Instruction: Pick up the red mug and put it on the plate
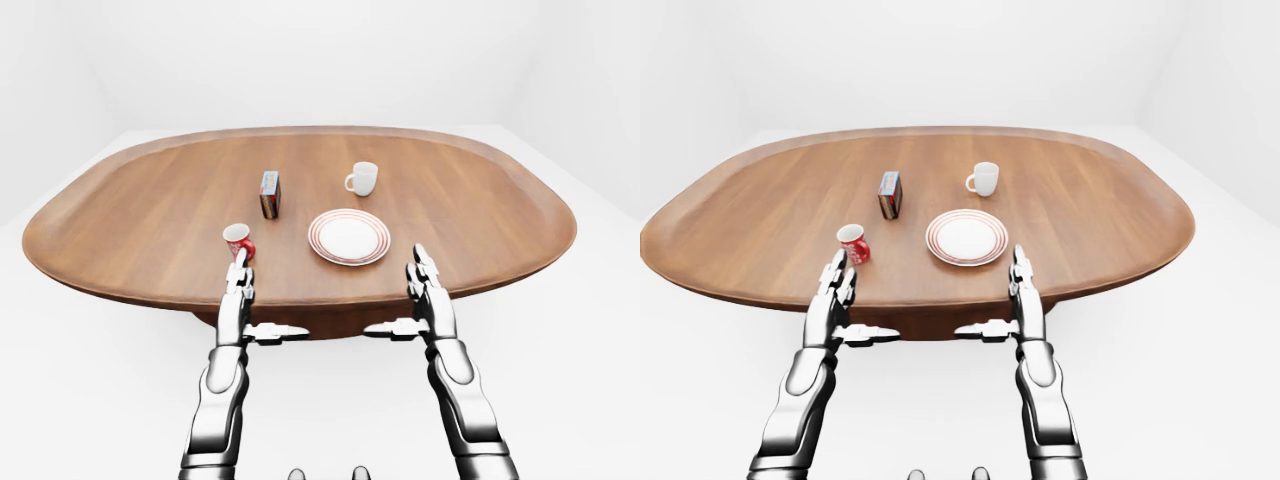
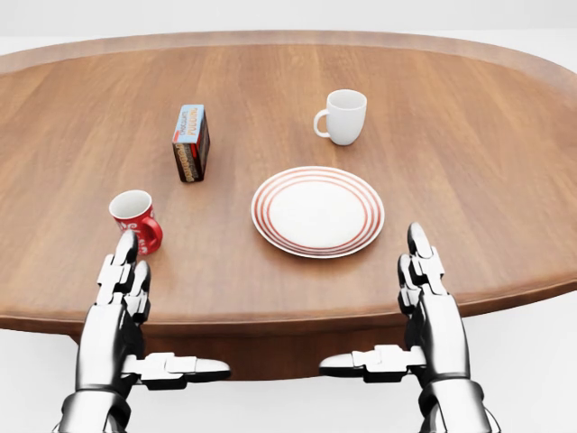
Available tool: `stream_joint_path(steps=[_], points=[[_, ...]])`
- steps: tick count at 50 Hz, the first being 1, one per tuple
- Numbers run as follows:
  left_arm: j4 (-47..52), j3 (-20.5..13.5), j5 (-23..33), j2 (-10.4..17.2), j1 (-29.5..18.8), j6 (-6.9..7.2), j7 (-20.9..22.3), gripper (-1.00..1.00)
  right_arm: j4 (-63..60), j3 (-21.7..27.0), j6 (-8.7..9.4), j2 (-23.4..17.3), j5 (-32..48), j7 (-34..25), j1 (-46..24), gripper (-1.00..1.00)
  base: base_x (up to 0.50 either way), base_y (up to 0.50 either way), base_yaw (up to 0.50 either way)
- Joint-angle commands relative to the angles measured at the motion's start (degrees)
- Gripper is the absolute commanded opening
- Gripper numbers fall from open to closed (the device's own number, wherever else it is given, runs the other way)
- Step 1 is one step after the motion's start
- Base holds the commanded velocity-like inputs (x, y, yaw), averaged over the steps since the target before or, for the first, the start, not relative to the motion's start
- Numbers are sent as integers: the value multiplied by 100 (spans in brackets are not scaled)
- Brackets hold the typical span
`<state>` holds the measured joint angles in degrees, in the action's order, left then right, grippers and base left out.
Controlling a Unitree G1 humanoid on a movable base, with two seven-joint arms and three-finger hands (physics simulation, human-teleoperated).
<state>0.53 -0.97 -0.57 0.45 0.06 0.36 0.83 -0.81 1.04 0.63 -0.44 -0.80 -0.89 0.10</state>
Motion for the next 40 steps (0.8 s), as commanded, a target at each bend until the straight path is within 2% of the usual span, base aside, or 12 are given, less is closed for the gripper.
stream_joint_path(steps=[1,6,9,14,15,21,24,25,26,27,30,40], points=[[195,-158,-94,75,43,114,131,100,-257,161,173,-66,-141,-134,55,100,0,0,0],[113,-147,-69,67,28,59,127,100,-181,176,135,-71,-157,-145,26,100,0,0,0],[168,-168,-82,76,36,98,125,100,-184,184,128,-75,-162,-144,34,100,0,0,0],[574,-282,-135,132,83,362,137,100,-748,374,437,-152,-306,-134,52,100,0,0,0],[661,-334,-168,148,86,426,144,100,-835,443,437,-169,-343,-116,33,100,0,0,0],[1526,-1050,-624,350,48,464,100,100,-2026,1268,437,-461,-813,93,-124,100,0,0,0],[1532,-1456,-864,507,-75,464,68,100,-2581,1720,437,-587,-1160,206,-175,100,0,0,0],[1518,-1868,-1206,635,-160,464,22,100,-2745,1918,437,-661,-1249,265,-187,100,0,0,0],[1513,-1879,-1242,657,-159,464,5,100,-2755,1930,437,-664,-1253,267,-188,100,0,0,0],[1561,-2244,-1529,799,-195,464,-62,100,-2844,2134,437,-727,-1389,264,-187,100,0,0,0],[1784,-2778,-2027,1043,-207,464,-252,100,-2948,2579,437,-871,-1705,335,-209,100,0,0,0],[1902,-3285,-2451,1255,-166,464,-562,100,-3021,3186,437,-1173,-2338,539,-214,100,0,0,0]])
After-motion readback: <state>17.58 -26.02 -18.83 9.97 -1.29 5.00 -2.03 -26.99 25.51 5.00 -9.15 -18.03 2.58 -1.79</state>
